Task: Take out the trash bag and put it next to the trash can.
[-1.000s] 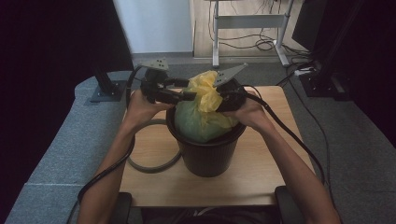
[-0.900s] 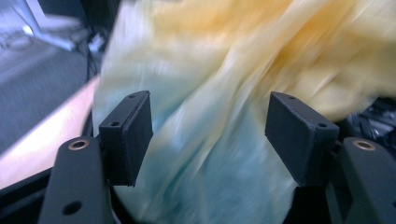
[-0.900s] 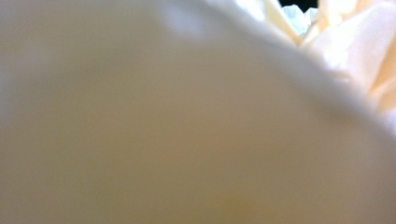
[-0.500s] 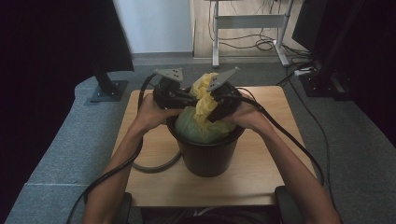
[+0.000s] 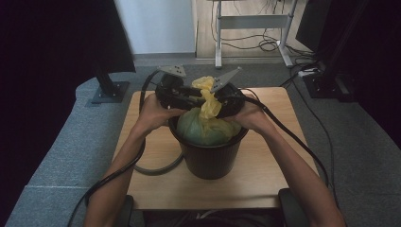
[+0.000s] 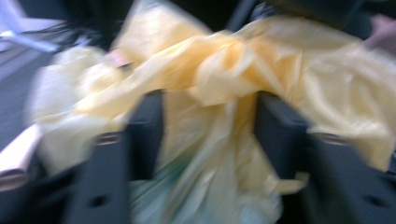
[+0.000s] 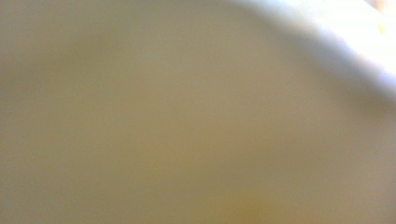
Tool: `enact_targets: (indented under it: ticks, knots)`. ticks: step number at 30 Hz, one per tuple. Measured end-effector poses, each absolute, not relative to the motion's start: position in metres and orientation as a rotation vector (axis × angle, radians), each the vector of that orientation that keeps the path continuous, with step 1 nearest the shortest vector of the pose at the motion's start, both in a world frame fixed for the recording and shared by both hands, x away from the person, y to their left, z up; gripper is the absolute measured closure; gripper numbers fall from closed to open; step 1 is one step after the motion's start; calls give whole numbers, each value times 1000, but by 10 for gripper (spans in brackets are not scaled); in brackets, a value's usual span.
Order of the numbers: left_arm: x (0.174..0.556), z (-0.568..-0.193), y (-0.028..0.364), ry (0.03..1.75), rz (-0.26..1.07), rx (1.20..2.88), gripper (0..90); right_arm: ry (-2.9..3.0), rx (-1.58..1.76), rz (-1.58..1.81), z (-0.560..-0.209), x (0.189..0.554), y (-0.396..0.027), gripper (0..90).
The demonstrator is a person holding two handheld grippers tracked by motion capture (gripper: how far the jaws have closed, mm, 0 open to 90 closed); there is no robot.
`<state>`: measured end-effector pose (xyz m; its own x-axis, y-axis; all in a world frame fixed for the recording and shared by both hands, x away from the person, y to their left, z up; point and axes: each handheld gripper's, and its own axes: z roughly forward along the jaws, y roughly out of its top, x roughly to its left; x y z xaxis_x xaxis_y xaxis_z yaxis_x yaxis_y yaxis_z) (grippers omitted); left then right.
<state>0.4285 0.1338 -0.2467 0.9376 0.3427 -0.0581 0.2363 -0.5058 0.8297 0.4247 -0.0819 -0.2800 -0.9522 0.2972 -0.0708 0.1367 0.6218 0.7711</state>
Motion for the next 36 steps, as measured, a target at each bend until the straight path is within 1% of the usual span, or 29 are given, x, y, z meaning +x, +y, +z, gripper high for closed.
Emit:
enact_targets:
  ticks: [3,7,10,13,22,30,36]
  knots:
    - [430,-248,145,461,147,2131,228,2664,379,1260,-276,429,-85,749]
    - [433,-253,158,512,182,2169,134,2687,418,1280,-269,435,-91,748]
    - [434,-258,166,540,205,2197,125,2693,434,1260,-262,439,-94,748]
    - [434,-262,172,563,215,2203,83,2703,451,1252,-254,440,-96,748]
    - [430,-274,193,617,241,2200,0,2693,468,1227,-230,443,-100,748]
    - [425,-283,213,633,243,2175,0,2667,502,1222,-207,442,-109,748]
    - [423,-289,219,639,237,2172,0,2643,525,1218,-192,440,-117,748]
